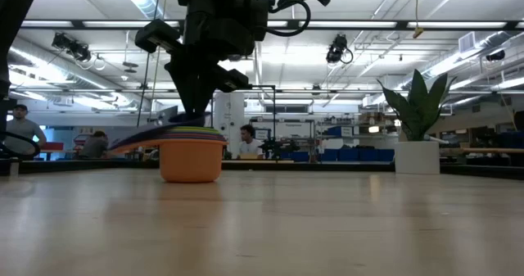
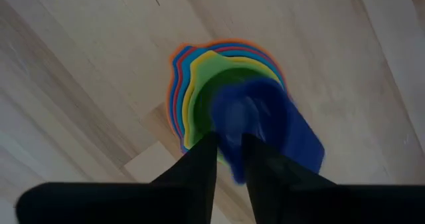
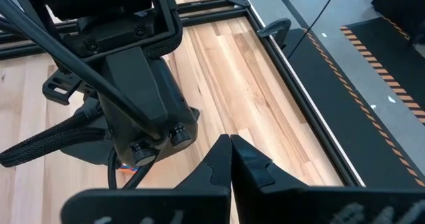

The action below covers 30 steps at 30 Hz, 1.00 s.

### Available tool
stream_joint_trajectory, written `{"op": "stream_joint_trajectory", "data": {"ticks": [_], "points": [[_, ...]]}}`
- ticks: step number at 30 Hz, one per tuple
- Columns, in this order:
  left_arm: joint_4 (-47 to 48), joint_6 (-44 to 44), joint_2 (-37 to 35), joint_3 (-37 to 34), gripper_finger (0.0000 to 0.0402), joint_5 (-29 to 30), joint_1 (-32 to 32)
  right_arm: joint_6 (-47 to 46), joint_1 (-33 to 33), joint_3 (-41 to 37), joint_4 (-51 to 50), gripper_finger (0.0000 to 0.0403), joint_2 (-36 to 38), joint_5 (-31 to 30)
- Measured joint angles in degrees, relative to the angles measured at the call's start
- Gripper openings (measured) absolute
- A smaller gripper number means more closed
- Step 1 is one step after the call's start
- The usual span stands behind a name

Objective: Nest measuring cups in basket
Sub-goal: Stack the dark blue measuring cup on top of the green measuring cup

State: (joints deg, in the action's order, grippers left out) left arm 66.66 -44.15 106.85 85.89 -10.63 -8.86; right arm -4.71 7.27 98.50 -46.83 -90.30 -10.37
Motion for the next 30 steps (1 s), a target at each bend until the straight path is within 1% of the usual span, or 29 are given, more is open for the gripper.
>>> {"op": "stream_joint_trajectory", "data": {"ticks": [4,6,8,12,18,21,23,26,28,30], "points": [[0.00,-0.01,-0.45,0.00,0.0089,0.35,0.00,0.00,0.00,0.00,0.00,0.0003,0.00,-0.01],[0.17,0.01,-0.47,0.00,0.0093,1.49,0.00,0.00,0.00,0.00,0.02,0.0003,0.00,0.00],[0.72,-0.02,-0.46,0.00,0.0094,2.69,-0.06,-0.07,0.00,0.00,0.00,0.0003,0.00,0.00],[2.31,0.48,-0.46,0.12,0.0094,3.11,-0.33,-0.20,0.00,0.00,0.04,0.0003,0.00,0.00],[9.28,6.31,-0.46,2.68,0.0093,8.05,-1.32,-0.22,0.00,0.00,0.09,0.0003,-0.02,0.00],[10.59,9.47,-0.44,2.75,0.0091,7.33,-2.78,-0.22,0.00,0.00,0.15,0.0003,-0.02,0.00],[10.35,11.89,-0.35,2.13,0.0081,4.99,-4.02,-0.24,0.00,0.00,0.13,0.0003,-0.02,0.00],[9.72,14.41,-0.15,-1.21,0.0049,1.95,-6.31,-1.15,0.00,0.00,0.06,0.0003,-0.02,0.00],[9.41,16.24,-0.16,-3.87,0.0022,1.45,-7.67,-1.66,0.00,0.00,-0.16,0.0003,-0.02,-0.02],[8.54,16.97,-0.17,-6.87,0.0007,1.46,-8.64,-1.73,0.00,0.00,-0.44,0.0003,-0.03,0.00]]}}
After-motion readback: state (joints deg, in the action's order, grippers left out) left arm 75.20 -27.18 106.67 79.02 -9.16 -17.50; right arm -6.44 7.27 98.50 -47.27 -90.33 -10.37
